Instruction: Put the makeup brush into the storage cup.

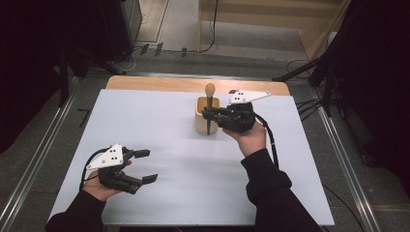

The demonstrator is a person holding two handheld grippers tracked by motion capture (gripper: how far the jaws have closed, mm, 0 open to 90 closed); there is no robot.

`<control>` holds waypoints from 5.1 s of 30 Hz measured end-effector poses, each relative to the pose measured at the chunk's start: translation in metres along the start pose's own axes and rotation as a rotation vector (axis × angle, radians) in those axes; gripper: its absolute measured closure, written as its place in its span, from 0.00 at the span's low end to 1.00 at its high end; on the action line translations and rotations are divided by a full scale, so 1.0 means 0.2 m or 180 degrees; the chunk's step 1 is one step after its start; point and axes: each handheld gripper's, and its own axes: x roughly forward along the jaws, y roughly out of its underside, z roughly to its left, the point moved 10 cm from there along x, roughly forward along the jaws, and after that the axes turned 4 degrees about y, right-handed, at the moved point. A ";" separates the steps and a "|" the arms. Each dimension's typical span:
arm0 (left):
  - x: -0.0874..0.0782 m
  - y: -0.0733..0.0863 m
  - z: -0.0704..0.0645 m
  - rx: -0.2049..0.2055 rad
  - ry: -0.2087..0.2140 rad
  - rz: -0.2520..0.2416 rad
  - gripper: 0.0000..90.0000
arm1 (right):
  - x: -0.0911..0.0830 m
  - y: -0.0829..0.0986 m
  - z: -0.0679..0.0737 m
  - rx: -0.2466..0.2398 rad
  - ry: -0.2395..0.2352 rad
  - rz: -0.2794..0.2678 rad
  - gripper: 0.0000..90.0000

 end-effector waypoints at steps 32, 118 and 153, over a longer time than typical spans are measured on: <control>0.00 -0.01 -0.01 0.0015 0.0038 -0.0019 0.17 | 0.10 -0.23 -0.26 0.0054 0.0469 -0.0153 0.88; 0.00 0.00 -0.01 -0.0033 0.0042 0.0006 0.17 | 0.26 0.05 -0.37 0.0134 0.0517 0.0063 0.36; -0.01 0.00 0.01 -0.0062 0.0012 -0.0004 0.17 | 0.08 0.23 -0.11 0.0053 0.0190 -0.0022 0.34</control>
